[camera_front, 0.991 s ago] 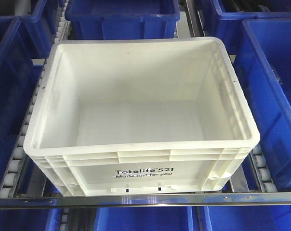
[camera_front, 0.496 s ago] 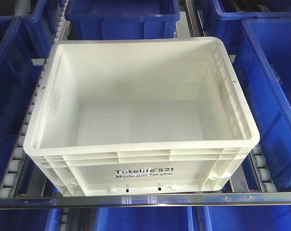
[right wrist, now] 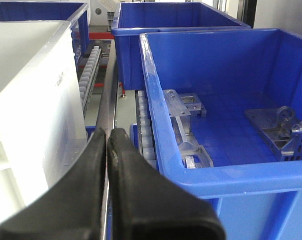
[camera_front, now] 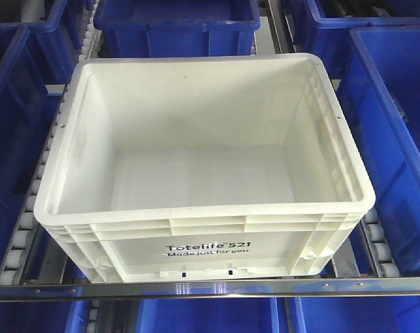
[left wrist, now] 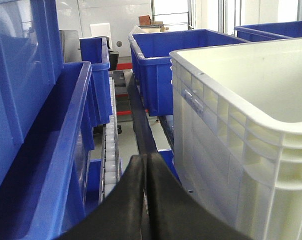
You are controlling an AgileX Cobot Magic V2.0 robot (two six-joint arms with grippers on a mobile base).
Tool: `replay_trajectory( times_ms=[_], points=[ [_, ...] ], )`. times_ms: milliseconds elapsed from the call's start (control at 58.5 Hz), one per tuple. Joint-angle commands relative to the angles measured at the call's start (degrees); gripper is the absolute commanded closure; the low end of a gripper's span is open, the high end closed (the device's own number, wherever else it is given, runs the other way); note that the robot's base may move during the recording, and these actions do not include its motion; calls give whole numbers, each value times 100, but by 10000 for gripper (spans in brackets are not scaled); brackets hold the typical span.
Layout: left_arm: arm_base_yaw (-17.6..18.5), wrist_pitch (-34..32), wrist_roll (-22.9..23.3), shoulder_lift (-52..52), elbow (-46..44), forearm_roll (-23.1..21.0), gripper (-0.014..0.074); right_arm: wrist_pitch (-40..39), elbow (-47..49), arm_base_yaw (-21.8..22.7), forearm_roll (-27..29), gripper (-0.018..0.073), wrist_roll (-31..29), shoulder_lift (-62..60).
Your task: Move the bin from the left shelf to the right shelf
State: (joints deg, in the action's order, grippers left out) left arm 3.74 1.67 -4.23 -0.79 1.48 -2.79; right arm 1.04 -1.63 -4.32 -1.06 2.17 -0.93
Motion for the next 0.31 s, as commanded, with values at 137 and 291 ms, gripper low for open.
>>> replay_trajectory(
  times_ms=[137,291],
  points=[
    [-7,-462,47,-79,112,-10,603,-394,-110,42,-72,567,-39,-21],
    [-7,-462,47,-79,112,-10,603,-394,-110,42,-72,567,-39,-21]
  ],
)
